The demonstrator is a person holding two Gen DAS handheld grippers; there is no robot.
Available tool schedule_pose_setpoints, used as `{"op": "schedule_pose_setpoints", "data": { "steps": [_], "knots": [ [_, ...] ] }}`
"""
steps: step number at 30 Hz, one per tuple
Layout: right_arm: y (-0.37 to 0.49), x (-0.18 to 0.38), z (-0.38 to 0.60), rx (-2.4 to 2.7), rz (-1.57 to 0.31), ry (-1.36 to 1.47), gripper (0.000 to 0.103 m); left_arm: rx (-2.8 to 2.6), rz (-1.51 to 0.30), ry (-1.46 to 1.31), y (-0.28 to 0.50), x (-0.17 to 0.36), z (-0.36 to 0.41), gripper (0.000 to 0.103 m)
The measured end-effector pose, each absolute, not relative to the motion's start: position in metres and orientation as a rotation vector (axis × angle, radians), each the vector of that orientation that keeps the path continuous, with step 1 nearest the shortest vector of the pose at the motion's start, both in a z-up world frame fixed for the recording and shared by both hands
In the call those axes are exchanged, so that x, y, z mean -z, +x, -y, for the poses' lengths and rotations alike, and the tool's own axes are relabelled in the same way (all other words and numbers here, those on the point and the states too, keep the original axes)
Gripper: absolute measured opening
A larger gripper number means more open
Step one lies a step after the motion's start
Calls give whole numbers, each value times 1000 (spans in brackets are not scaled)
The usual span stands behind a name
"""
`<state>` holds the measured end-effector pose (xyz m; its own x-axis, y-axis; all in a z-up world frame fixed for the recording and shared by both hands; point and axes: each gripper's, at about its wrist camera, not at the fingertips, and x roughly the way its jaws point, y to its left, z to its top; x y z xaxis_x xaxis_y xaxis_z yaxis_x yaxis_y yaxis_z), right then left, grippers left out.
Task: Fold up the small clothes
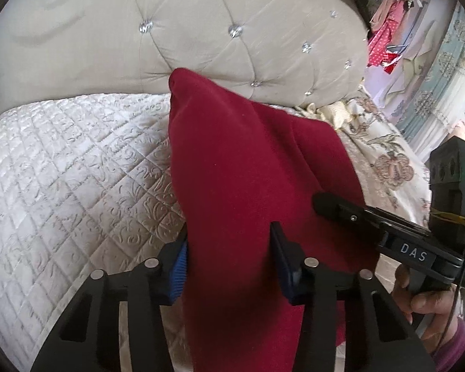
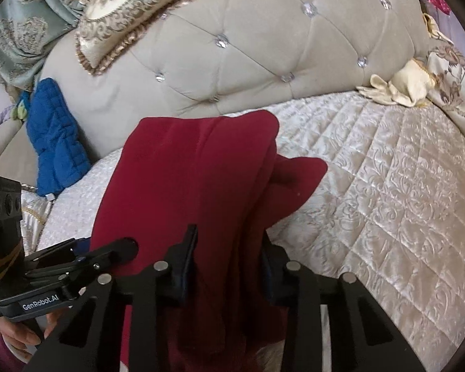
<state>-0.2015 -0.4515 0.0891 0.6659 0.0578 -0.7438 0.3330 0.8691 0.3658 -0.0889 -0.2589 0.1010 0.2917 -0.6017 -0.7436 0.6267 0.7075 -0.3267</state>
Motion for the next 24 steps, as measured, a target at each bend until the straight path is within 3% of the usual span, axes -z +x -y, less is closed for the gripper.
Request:
{"op": "schedule_pose_setpoints", "data": {
  "steps": [8, 16, 20, 24],
  "knots": [
    [-234, -110, 405, 65, -855, 576, 36, 802, -982, 38, -127, -129, 212, 24],
    [-257, -94, 365, 36, -911, 591, 36, 739, -1029, 36, -162, -111, 176, 25],
    [-265, -83, 363, 111, -962, 565, 52, 684, -1071, 52, -166, -91, 175, 34],
    [-285, -106, 367, 152, -902, 538, 52, 657, -1057, 34, -169, -96, 168, 40]
  ]
}}
